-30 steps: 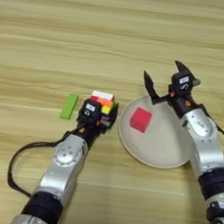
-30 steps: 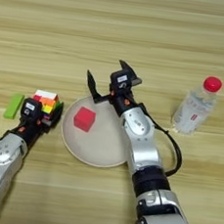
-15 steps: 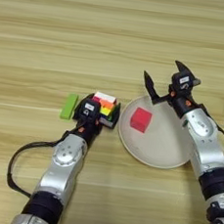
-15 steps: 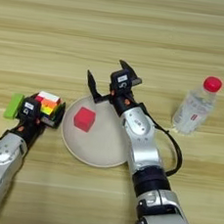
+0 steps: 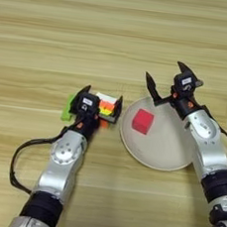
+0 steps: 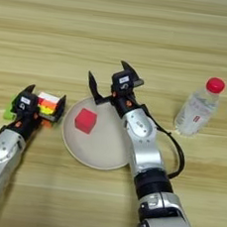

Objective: Move the objects on the table

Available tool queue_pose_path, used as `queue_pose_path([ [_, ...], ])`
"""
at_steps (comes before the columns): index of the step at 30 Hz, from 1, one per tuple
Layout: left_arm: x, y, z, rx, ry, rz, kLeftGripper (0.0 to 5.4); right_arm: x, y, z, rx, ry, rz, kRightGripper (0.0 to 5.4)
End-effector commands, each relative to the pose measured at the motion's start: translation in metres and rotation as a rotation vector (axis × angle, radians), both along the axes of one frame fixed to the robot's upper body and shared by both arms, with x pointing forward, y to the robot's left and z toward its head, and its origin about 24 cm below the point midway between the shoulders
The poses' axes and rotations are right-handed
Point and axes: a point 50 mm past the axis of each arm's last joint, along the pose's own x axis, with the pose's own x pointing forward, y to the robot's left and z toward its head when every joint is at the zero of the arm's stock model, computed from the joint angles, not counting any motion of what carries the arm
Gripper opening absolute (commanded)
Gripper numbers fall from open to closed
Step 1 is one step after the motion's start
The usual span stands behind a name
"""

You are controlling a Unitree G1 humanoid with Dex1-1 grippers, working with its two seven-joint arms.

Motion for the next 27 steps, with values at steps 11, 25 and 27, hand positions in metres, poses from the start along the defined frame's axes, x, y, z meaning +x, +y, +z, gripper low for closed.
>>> queue_pose_path([
  [11, -0.01, 0.008, 0.031, -0.012, -0.114, 0.042, 5.38, -0.001, -0.004, -0.004, -0.002, 0.02, -0.015, 5.4],
  [25, -0.031, 0.046, 0.046, 0.0, -0.143, 0.214, 5.38, -0.004, -0.013, 0.0, 0.011, -0.002, -0.053, 5.4],
  [27, -0.034, 0.053, 0.045, 0.004, -0.137, 0.24, 5.38, -0.004, -0.016, 0.001, 0.013, -0.004, -0.062, 5.4],
])
